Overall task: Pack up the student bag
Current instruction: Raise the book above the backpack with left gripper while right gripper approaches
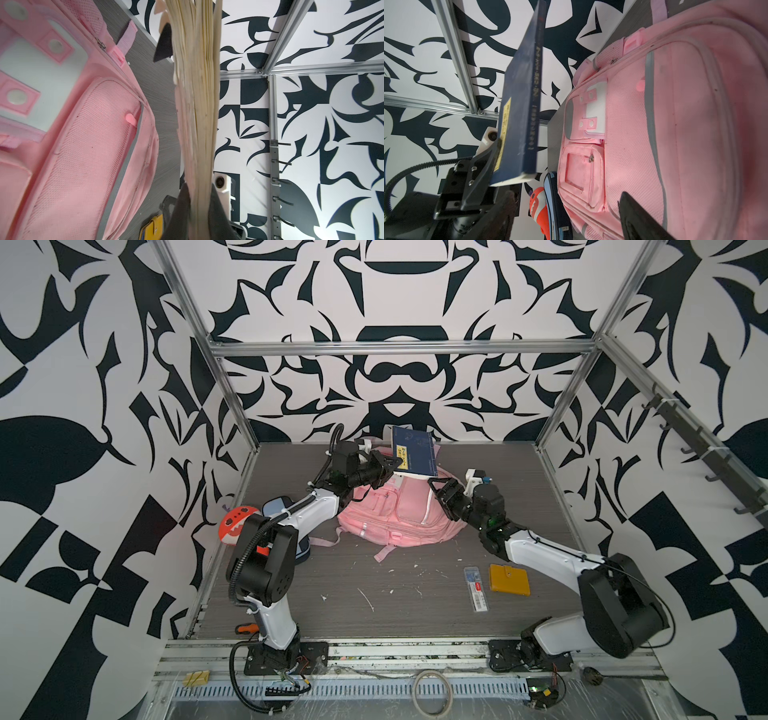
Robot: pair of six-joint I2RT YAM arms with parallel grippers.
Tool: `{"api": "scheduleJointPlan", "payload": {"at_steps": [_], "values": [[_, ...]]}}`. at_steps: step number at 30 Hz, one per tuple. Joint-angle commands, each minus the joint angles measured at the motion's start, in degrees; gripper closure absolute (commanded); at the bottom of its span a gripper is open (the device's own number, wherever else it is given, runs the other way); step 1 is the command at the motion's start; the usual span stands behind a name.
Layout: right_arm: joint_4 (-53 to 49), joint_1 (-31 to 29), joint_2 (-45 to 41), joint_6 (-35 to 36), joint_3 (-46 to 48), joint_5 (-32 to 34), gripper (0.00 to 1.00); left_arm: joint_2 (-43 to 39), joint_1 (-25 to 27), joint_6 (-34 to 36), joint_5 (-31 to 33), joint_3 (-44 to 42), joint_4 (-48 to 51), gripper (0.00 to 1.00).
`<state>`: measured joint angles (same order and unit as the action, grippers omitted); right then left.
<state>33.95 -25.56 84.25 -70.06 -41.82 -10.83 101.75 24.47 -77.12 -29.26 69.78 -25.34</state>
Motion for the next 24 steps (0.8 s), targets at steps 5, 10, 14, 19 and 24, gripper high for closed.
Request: {"api": "scheduleJointPlan", "payload": {"at_steps": [5, 10, 14, 19, 24], "values": [[20.51, -1.48, 5.04, -1.19, -1.16, -0.57, 0.20, 0.26, 0.83, -4.37, 0.82, -0.70, -10.42, 1.00], [27.27, -2.27, 8.81, -2.63, -4.39, -3.32, 0.21, 1.11, 1.20, -6.01, 1.07, -0.61, -11.43, 1.00], [26.68, -3.05, 8.92, -1.59, -5.92, -3.70, 0.21, 1.47, 1.19, -6.73, 1.35, 0.18, -11.78, 1.00], [26.12, -3.66, 8.85, -1.39, -6.52, -3.52, 0.21, 1.43, 1.20, -8.13, 3.08, -0.25, -13.62, 1.00], [25.51, -4.32, 7.66, -0.24, -6.43, -3.69, 0.21, 2.02, 0.59, -10.14, 3.94, 0.69, -14.24, 1.00]]}}
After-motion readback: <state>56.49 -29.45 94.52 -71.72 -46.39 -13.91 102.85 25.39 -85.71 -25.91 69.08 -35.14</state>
